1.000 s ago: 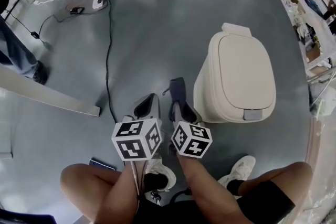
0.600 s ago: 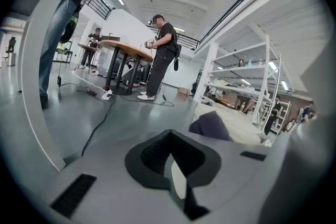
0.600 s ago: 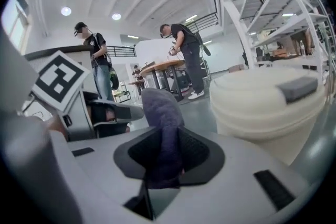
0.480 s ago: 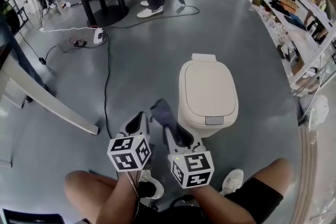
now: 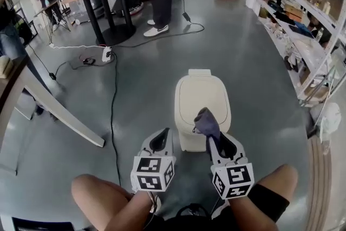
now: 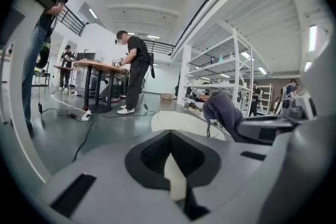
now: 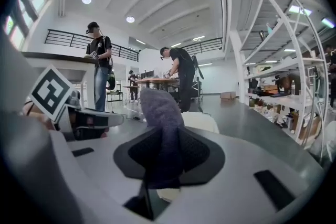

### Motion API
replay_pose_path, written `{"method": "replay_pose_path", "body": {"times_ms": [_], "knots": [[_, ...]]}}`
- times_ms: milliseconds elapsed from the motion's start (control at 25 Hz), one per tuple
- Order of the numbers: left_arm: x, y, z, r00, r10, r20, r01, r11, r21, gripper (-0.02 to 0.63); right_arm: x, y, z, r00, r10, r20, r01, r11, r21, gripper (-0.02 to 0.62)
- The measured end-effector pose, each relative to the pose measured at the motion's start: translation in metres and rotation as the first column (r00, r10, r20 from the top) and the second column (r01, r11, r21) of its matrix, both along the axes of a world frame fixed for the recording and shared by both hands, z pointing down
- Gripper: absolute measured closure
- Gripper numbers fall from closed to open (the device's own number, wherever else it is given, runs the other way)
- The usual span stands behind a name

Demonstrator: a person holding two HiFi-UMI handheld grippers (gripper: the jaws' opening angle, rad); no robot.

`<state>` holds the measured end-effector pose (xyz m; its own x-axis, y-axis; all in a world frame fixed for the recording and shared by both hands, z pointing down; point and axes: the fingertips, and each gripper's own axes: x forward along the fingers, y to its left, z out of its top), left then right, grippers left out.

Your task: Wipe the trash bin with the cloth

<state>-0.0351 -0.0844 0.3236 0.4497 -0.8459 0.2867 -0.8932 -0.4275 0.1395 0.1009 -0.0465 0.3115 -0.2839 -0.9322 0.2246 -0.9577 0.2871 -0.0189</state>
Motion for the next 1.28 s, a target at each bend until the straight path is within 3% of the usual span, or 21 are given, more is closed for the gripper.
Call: {"method": "replay_pose_path", "body": {"times_ms": [200,360,520,880,1280], "knots": [[0.029,0.018,-0.039,0.999,0.037,0.025,-0.039,0.994,0.101,0.606,0.035,0.017,-0.014,0.998,0.042,0.037,-0.043,0.999,0.021,0.502],[0.036,0.032,-0.055,0.999,0.05,0.01,-0.051,0.99,0.129,0.606,0.039,0.039,-0.018,0.996,0.056,0.075,-0.058,0.998,0.031,0.502],[0.031,0.048,-0.047,0.999,0.029,-0.022,-0.026,0.991,0.128,0.606,0.034,0.048,-0.024,0.998,0.049,0.046,-0.052,0.997,0.063,0.502],[0.04,0.047,-0.054,0.995,0.078,-0.056,-0.067,0.984,0.167,0.606,0.023,0.047,-0.027,0.997,0.075,0.0,-0.075,0.991,0.107,0.502],[0.03,0.039,-0.051,0.996,0.058,-0.07,-0.047,0.987,0.153,0.606,0.026,0.038,-0.023,0.995,0.095,-0.011,-0.093,0.991,0.095,0.502]]}}
